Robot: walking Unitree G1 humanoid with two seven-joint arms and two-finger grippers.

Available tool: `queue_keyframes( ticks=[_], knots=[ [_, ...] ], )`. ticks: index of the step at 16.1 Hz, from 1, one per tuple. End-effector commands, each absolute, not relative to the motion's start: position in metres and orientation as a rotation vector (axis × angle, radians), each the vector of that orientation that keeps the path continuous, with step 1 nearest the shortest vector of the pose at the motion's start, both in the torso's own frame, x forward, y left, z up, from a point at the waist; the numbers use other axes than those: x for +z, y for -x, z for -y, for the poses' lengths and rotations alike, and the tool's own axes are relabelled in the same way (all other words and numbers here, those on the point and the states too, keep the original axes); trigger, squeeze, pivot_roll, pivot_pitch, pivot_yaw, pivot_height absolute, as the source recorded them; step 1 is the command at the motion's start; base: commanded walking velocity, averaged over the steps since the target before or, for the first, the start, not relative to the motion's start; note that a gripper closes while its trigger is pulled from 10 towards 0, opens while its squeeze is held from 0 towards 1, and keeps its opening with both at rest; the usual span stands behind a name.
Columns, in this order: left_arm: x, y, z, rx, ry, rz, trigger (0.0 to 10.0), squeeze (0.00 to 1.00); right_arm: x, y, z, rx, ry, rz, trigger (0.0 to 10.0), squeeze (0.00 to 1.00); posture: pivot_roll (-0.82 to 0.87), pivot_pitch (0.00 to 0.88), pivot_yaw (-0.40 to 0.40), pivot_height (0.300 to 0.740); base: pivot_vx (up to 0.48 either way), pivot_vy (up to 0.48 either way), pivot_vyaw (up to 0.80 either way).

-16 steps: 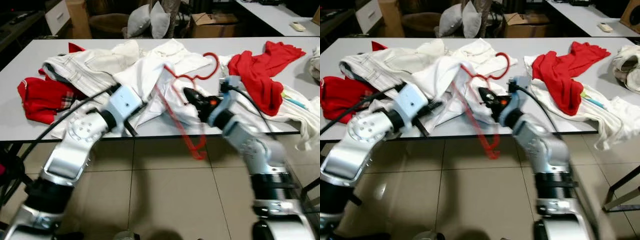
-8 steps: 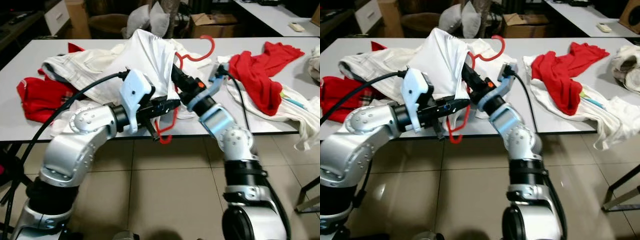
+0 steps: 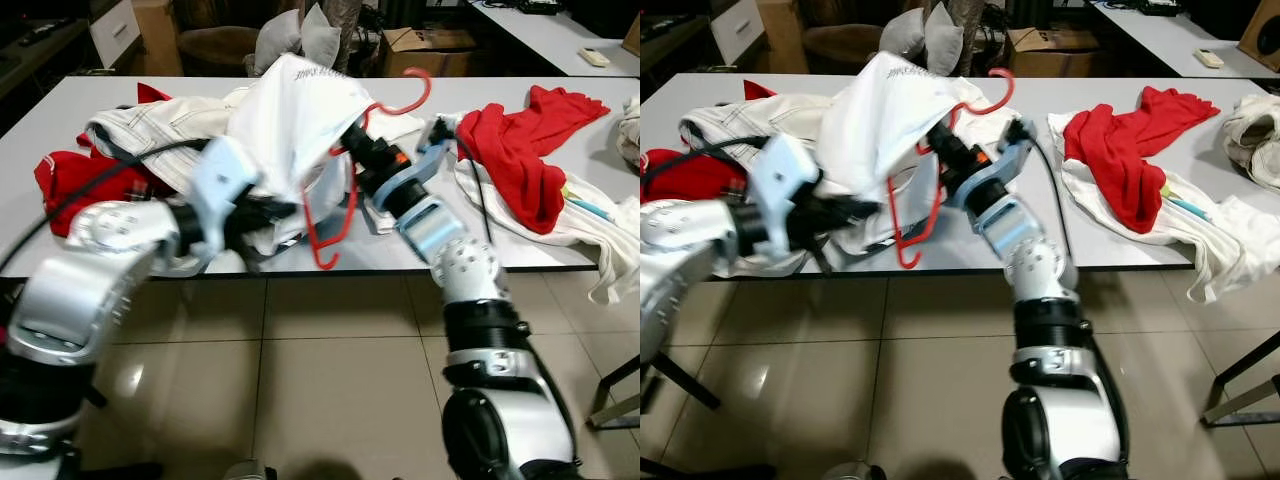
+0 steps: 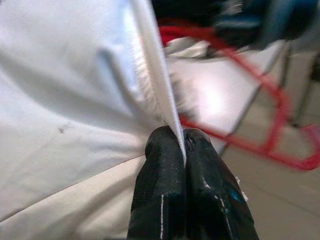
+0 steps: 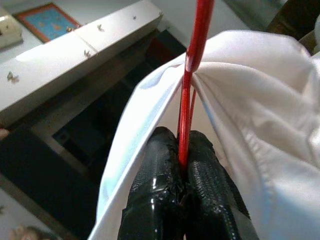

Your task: Hang hanger

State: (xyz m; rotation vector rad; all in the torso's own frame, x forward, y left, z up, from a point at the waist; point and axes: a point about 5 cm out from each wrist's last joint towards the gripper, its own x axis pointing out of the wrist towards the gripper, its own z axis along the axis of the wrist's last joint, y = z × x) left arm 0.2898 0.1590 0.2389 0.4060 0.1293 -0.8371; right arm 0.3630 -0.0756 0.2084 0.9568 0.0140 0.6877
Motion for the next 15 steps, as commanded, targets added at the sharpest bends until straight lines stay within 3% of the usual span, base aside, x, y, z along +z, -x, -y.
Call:
queue_keyframes(
  ticks=[1, 5, 11, 15],
  knots=[
    [0.241, -0.291, -0.162, -0.805, -0.430, -0.111, 0.0, 0.00, 0.217, -0.364, 0.073, 0.730, -0.973, -0.003, 10.0, 0.00, 0.02, 0.000, -0.011, 0.740, 0.000, 0.000, 0.00],
    [0.235, -0.278, -0.142, -0.959, -0.381, -0.133, 0.0, 0.00, 0.217, -0.370, 0.072, 0.673, -1.134, -0.001, 10.0, 0.00, 0.02, 0.000, -0.012, 0.740, 0.000, 0.000, 0.00],
    [0.234, -0.253, -0.127, -1.185, -0.313, -0.182, 0.0, 0.00, 0.207, -0.384, 0.067, 0.469, -1.176, -0.017, 10.0, 0.00, 0.03, 0.000, -0.019, 0.740, 0.000, 0.000, 0.00],
    [0.238, -0.248, -0.122, -1.222, -0.270, -0.176, 0.0, 0.00, 0.204, -0.384, 0.053, 0.449, -1.254, -0.056, 10.0, 0.00, 0.04, 0.000, -0.030, 0.740, 0.000, 0.000, 0.00]
  ],
)
